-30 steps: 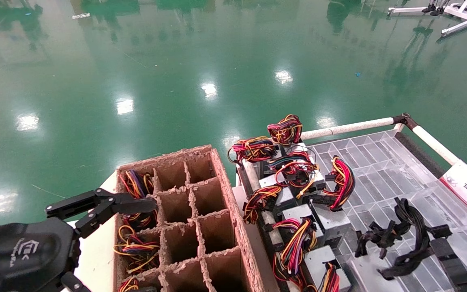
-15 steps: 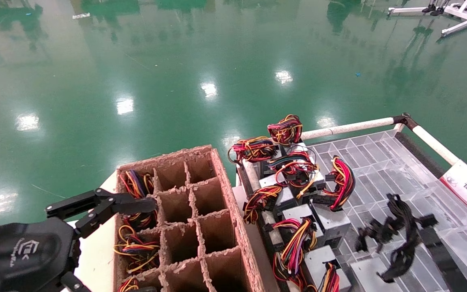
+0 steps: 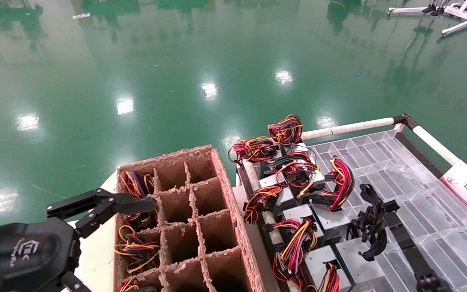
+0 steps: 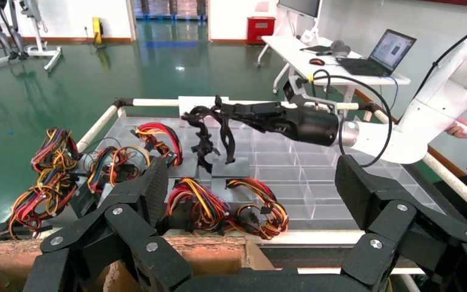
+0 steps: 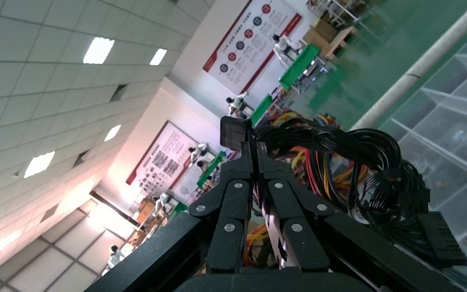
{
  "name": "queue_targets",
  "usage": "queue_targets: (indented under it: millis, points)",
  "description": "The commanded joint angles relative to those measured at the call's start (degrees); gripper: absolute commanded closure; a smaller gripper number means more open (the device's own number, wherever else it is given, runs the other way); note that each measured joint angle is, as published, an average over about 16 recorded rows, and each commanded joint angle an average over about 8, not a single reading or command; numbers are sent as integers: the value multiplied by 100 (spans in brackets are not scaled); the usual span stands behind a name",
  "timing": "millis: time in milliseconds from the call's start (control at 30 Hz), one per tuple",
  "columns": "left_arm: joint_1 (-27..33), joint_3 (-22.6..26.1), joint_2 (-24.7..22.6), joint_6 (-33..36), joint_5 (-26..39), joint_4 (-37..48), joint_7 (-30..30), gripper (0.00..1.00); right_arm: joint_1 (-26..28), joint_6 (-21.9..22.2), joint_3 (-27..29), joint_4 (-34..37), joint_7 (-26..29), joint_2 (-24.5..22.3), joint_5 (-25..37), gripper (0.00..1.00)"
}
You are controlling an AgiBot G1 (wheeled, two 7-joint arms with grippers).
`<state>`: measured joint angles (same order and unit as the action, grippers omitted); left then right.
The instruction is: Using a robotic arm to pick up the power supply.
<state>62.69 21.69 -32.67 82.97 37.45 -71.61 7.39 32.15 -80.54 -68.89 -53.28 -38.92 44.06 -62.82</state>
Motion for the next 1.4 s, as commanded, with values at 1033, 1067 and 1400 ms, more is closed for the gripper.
queue_targets:
  millis: [1033, 1067, 1400]
  points:
    - [-1, 0, 0, -1, -1, 2, -1, 0, -353, -121, -10, -184, -119, -245, -95, 0]
    - [-1, 0, 0, -1, -1, 2, -1, 0, -367, -139, 1, -242, -156, -277, -103, 0]
    - [-2, 0, 0, -3, -3, 3, -1, 0, -276, -355, 220, -712, -343, -510, 232, 0]
